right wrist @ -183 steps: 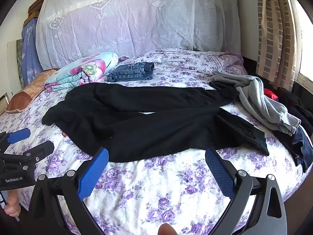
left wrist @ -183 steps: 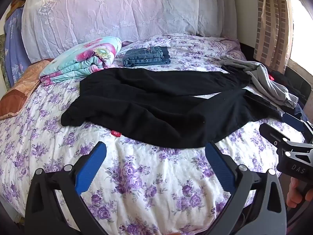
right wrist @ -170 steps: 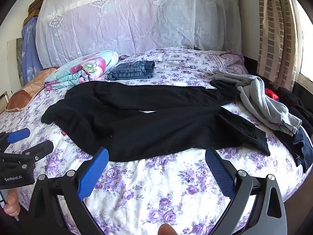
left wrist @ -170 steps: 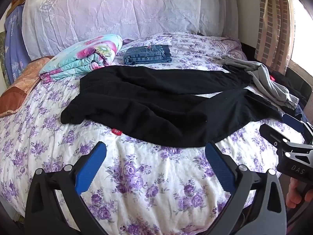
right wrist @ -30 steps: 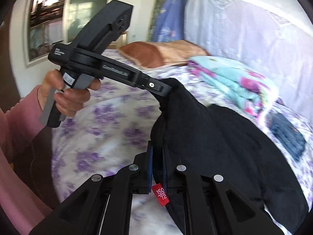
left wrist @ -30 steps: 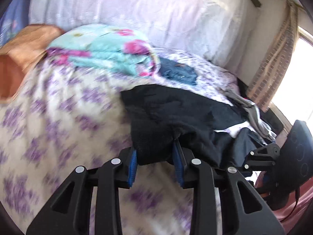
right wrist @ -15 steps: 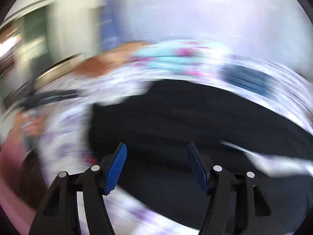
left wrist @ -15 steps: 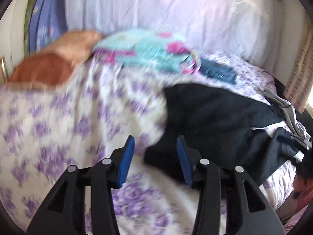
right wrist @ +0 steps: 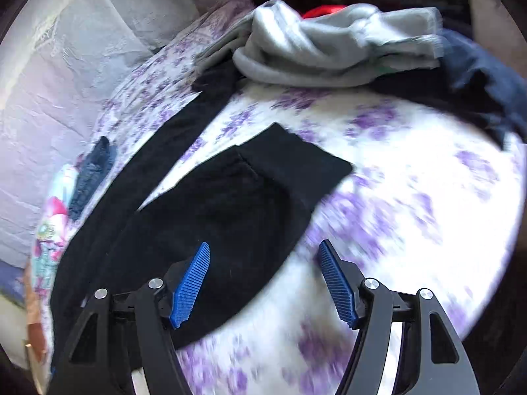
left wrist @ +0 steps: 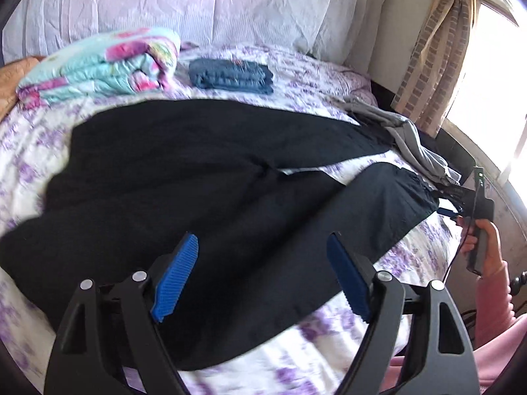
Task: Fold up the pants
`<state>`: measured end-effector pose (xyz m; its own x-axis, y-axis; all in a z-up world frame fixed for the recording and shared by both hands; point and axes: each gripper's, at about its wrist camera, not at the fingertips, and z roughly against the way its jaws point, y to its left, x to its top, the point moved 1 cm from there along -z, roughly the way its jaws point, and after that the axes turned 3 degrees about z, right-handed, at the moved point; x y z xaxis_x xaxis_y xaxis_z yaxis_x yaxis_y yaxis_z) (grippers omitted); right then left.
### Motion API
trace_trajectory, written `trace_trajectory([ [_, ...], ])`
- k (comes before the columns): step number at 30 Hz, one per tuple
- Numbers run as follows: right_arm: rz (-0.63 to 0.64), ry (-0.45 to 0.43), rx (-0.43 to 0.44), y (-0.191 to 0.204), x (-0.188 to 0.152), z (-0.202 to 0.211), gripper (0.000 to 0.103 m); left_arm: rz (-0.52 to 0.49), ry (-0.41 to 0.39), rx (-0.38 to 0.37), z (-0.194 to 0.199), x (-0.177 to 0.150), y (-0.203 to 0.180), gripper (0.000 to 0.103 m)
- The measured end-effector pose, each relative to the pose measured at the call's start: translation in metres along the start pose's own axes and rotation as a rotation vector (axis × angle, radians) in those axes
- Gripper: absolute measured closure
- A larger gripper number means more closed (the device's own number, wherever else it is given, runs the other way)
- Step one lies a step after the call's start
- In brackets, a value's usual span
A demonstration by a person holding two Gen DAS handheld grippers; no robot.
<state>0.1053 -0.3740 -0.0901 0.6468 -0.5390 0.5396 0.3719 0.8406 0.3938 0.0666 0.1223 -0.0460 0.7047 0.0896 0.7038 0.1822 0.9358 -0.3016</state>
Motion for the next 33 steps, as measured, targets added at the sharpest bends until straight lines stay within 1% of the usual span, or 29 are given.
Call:
trace_trajectory([
  [1,0.033,-0.020,-0.003,0.003,0.005,-0.007,0.040,0.007,0.001,0.006,-0.002,-0.001,-0.005,0.025],
  [2,0.073,-0.042,-0.029,0.003,0.012,-0.010,0.074,0.016,-0.002,0.016,-0.004,-0.001,-0.008,0.025],
  [3,0.115,-0.049,-0.056,0.010,0.017,-0.015,0.096,0.026,0.001,0.021,-0.006,-0.002,-0.009,0.025],
  [4,0.138,-0.058,-0.057,0.010,0.025,-0.018,0.096,0.038,0.010,0.023,-0.007,-0.003,-0.010,0.025],
  [6,0.133,-0.086,-0.050,0.000,0.053,-0.016,0.097,0.057,0.028,0.025,-0.009,-0.005,-0.010,0.025],
  [8,0.111,-0.143,-0.099,-0.015,0.076,-0.001,0.097,0.057,0.050,0.024,-0.012,-0.005,-0.015,0.025],
  [10,0.114,-0.171,-0.171,-0.030,0.091,0.010,0.097,0.028,0.064,0.022,-0.016,-0.006,-0.024,0.025],
  [11,0.116,-0.159,-0.196,-0.038,0.092,0.012,0.095,0.012,0.072,0.024,-0.018,-0.007,-0.028,0.025],
  [12,0.120,-0.124,-0.219,-0.045,0.090,0.009,0.086,-0.005,0.085,0.026,-0.020,-0.009,-0.031,0.025],
  [13,0.139,-0.068,-0.269,-0.055,0.085,0.004,0.077,-0.019,0.096,0.027,-0.021,-0.008,-0.032,0.025],
  [14,0.151,-0.029,-0.318,-0.061,0.080,0.001,0.053,-0.028,0.101,0.032,-0.020,-0.007,-0.031,0.025],
  [15,0.155,-0.007,-0.359,-0.066,0.076,0.002,0.045,-0.038,0.097,0.046,-0.016,-0.002,-0.027,0.025],
  [16,0.150,-0.009,-0.369,-0.071,0.070,0.009,0.045,-0.041,0.085,0.060,-0.012,0.003,-0.022,0.025],
  [17,0.147,-0.015,-0.358,-0.071,0.066,0.018,0.045,-0.043,0.066,0.084,-0.004,0.012,-0.014,0.025],
  [18,0.145,-0.029,-0.343,-0.067,0.063,0.029,0.045,-0.044,0.046,0.112,0.005,0.021,-0.005,0.025],
  [19,0.154,-0.063,-0.325,-0.057,0.062,0.042,0.045,-0.046,0.027,0.144,0.012,0.031,0.005,0.025],
  [20,0.185,-0.103,-0.292,-0.041,0.062,0.053,0.042,-0.052,0.014,0.176,0.015,0.040,0.013,0.024],
  [21,0.222,-0.124,-0.260,-0.025,0.066,0.053,0.038,-0.066,0.001,0.209,0.018,0.050,0.021,0.024],
  [22,0.307,-0.141,-0.184,0.004,0.067,0.056,0.035,-0.095,-0.019,0.249,0.019,0.064,0.031,0.024],
  [24,0.443,-0.137,-0.044,0.052,0.066,0.053,0.026,-0.139,-0.036,0.275,0.016,0.084,0.048,0.024],
  [25,0.526,-0.123,0.031,0.085,0.066,0.046,0.025,-0.147,-0.034,0.276,0.013,0.094,0.059,0.024],
  [26,0.592,-0.108,0.076,0.113,0.063,0.039,0.025,-0.144,-0.022,0.275,0.008,0.106,0.073,0.024],
  [27,0.687,-0.082,0.130,0.149,0.061,0.028,0.021,-0.133,-0.009,0.278,0.003,0.118,0.086,0.024],
  [29,0.834,-0.043,0.185,0.201,0.058,0.006,0.016,-0.122,0.028,0.275,-0.011,0.138,0.113,0.024],
  [31,0.981,-0.018,0.204,0.254,0.051,-0.018,0.016,-0.139,0.053,0.286,-0.023,0.152,0.128,0.024],
  [33,1.077,0.013,0.246,0.299,0.047,-0.047,0.016,-0.154,0.072,0.315,-0.038,0.166,0.148,0.024],
])
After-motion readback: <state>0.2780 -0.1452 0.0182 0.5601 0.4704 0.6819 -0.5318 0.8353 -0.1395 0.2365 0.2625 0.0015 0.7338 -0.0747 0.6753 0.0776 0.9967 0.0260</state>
